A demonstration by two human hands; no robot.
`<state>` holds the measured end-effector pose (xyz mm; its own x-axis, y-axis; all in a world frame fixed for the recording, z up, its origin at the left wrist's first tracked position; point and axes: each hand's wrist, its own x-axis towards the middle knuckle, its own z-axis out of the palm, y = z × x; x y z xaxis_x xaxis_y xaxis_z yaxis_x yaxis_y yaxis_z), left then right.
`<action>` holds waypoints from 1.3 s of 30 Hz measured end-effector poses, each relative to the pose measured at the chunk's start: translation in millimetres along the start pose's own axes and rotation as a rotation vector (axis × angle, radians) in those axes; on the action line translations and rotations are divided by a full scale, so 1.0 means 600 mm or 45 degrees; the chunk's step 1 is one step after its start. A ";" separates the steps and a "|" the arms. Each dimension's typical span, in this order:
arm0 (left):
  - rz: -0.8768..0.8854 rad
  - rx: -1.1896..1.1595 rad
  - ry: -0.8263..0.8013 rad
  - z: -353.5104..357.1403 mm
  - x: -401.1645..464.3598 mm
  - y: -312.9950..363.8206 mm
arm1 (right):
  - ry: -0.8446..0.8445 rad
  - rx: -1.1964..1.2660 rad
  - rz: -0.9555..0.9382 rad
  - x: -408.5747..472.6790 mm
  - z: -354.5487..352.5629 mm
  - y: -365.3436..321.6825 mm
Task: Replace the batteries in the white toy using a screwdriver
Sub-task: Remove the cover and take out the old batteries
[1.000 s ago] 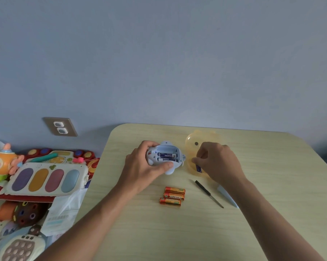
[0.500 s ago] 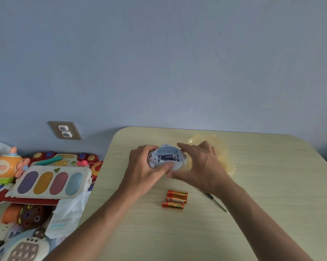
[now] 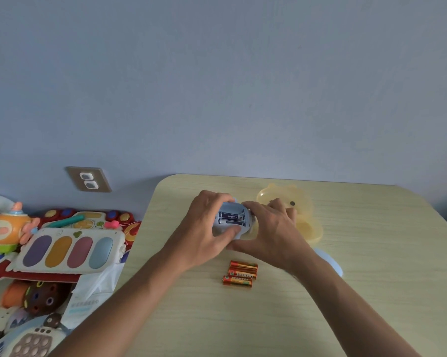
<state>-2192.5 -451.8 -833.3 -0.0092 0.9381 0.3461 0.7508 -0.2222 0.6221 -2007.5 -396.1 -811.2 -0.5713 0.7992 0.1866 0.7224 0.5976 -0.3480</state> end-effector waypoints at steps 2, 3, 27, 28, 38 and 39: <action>0.086 0.128 -0.018 -0.002 0.003 -0.001 | 0.020 0.015 0.006 -0.002 0.000 0.000; 0.123 0.163 -0.025 -0.003 0.005 0.000 | 0.021 0.012 0.008 -0.002 0.000 0.000; 0.219 0.286 -0.312 -0.019 0.045 0.015 | -0.021 0.050 -0.006 0.007 -0.009 0.001; 0.223 0.299 -0.321 -0.020 0.046 0.014 | -0.021 0.049 -0.010 0.007 -0.011 0.001; 0.249 0.235 -0.231 -0.014 0.041 0.007 | -0.111 0.132 -0.036 0.001 -0.018 0.004; 0.240 0.217 -0.219 -0.013 0.039 0.005 | -0.108 0.198 -0.035 0.000 -0.017 0.005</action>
<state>-2195.6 -432.4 -817.8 0.2421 0.9190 0.3111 0.8286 -0.3627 0.4264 -2001.2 -393.6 -802.6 -0.6258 0.7703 0.1223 0.6407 0.5971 -0.4827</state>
